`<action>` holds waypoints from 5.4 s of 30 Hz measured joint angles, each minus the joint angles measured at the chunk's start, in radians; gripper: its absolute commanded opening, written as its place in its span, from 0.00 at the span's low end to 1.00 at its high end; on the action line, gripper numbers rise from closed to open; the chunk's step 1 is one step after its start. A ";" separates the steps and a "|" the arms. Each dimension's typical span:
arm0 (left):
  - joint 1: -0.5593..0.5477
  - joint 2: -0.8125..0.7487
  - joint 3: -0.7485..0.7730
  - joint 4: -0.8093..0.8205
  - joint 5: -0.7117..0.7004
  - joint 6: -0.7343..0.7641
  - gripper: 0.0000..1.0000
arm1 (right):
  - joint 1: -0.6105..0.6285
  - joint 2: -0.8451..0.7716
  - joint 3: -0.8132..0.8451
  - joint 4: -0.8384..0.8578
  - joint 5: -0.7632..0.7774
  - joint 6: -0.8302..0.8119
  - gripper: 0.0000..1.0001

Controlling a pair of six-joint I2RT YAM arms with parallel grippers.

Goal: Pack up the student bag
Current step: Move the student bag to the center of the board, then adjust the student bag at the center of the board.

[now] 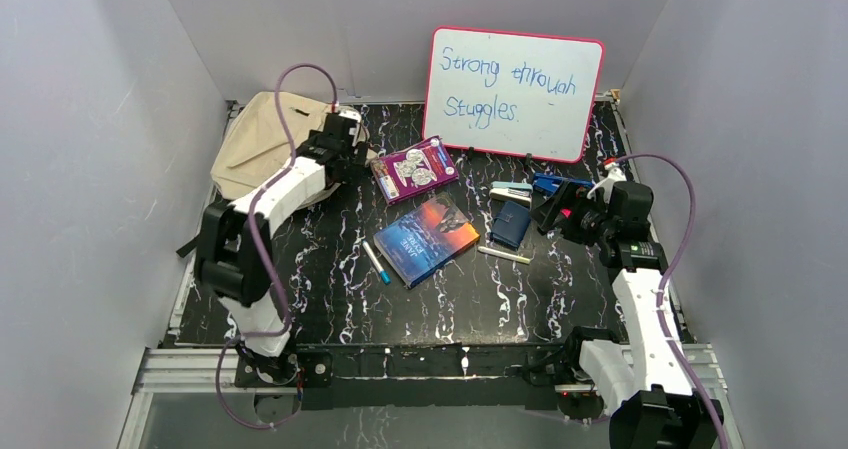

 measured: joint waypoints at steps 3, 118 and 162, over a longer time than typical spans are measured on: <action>0.003 0.151 0.077 0.036 -0.013 0.092 0.78 | 0.000 -0.006 -0.022 -0.014 -0.031 -0.001 0.99; 0.329 0.413 0.137 0.328 0.821 -0.086 0.11 | 0.576 0.735 0.095 0.548 0.306 0.532 0.33; 0.323 -0.650 -0.481 -0.154 0.557 -0.641 0.35 | 0.496 0.971 0.743 0.026 0.263 -0.119 0.66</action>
